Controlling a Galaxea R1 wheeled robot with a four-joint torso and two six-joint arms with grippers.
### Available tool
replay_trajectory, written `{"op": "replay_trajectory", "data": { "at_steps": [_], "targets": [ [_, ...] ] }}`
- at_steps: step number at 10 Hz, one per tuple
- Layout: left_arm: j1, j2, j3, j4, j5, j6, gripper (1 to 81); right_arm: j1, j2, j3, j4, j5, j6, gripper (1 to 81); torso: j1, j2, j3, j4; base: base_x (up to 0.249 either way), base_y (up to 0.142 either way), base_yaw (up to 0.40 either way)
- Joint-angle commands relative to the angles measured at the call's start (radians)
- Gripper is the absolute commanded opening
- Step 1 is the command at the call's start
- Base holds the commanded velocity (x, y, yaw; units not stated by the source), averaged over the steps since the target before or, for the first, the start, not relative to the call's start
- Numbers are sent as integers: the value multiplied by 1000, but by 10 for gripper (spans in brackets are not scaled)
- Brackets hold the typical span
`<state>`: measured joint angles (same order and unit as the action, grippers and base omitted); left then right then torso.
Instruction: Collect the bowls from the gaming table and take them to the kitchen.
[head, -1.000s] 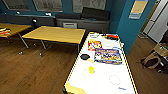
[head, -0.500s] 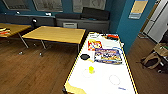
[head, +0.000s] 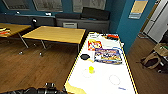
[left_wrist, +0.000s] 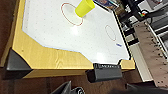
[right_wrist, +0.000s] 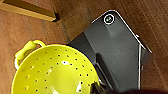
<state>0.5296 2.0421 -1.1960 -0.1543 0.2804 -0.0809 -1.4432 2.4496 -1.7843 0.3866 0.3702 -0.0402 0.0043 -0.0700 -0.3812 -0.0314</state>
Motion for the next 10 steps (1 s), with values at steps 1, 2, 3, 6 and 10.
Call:
{"op": "replay_trajectory", "data": {
  "at_steps": [1,2,3,6,10],
  "targets": [
    [-279,93,-26,-44,258,-121,811,37,-30,20,-25,-85,-4,10,0,0,0,0,0,0,0],
    [-295,127,-59,-42,281,-138,811,39,-27,19,-25,-86,-4,10,0,0,0,0,0,0,0],
    [-306,164,-91,-42,292,-141,811,42,-21,13,-25,-88,-4,10,0,0,0,0,0,0,0],
    [-300,299,-278,-48,289,-145,811,52,-5,-30,-22,-109,-3,10,0,0,0,0,0,0,0],
    [-306,291,-387,-54,163,-152,811,80,-1,-36,-20,-125,-1,10,0,0,0,0,0,0,0]
  ]
}}
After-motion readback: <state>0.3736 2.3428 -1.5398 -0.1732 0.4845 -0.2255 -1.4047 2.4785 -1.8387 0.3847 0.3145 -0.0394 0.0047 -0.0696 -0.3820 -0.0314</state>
